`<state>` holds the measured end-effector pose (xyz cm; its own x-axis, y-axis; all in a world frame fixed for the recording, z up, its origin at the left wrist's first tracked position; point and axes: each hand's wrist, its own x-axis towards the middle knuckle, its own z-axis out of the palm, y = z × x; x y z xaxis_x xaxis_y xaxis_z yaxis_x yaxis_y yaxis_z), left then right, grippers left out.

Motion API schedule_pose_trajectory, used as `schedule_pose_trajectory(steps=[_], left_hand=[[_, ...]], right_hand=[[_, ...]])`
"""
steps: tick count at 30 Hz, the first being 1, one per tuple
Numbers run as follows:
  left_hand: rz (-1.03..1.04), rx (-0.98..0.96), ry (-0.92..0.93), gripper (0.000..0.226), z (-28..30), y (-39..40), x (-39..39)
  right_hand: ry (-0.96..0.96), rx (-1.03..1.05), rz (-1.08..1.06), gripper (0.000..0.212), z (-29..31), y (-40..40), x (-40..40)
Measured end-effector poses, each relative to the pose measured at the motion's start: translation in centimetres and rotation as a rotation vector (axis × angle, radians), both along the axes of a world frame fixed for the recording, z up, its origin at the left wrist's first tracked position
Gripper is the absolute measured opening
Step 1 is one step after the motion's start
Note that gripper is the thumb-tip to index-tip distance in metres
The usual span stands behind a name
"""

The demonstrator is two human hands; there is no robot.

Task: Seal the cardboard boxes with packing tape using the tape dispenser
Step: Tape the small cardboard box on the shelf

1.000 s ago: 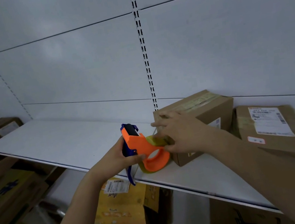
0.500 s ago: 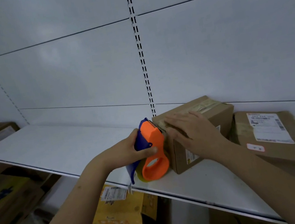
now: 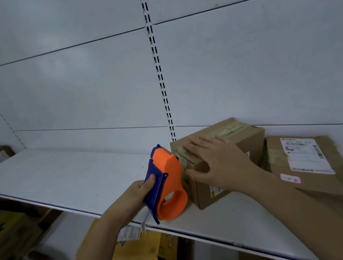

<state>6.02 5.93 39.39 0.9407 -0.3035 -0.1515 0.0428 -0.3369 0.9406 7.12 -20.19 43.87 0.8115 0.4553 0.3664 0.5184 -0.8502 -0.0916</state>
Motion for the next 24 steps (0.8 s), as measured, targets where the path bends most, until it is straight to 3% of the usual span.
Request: schedule_pose_trajectory(steps=[3,9,11,13,16,18,21,24], left_hand=[[0.066,-0.103,-0.019,0.101,-0.2,0.2,0.0],[0.095,0.003,0.006,0.059,1.9,0.4,-1.4],[0.090,0.062,-0.017,0.052,-1.2,3.7,0.6],[0.281,0.198,0.026,0.064,-7.6,10.3,7.2],[0.149,0.222,0.152,0.077,-11.4,13.9,12.0],[0.205,0.266,0.199,0.084,-2.0,8.1,4.2],[0.121,0.410,0.158,0.062,4.4,3.9,0.7],[0.072,0.533,0.132,0.057,8.2,2.6,-1.1]], right_hand=[[0.067,-0.069,-0.031,0.091,1.4,-0.1,0.2],[0.253,-0.243,0.005,0.102,3.5,-0.3,2.0],[0.275,-0.241,0.008,0.105,2.9,-0.3,2.2],[0.273,-0.232,0.003,0.111,2.6,-0.3,2.4],[0.274,-0.251,-0.013,0.110,2.5,-0.1,2.7],[0.279,-0.256,-0.018,0.102,2.6,-0.1,2.5],[0.284,-0.250,-0.027,0.098,2.6,0.0,2.2],[0.278,-0.239,-0.028,0.098,2.7,0.0,2.1]])
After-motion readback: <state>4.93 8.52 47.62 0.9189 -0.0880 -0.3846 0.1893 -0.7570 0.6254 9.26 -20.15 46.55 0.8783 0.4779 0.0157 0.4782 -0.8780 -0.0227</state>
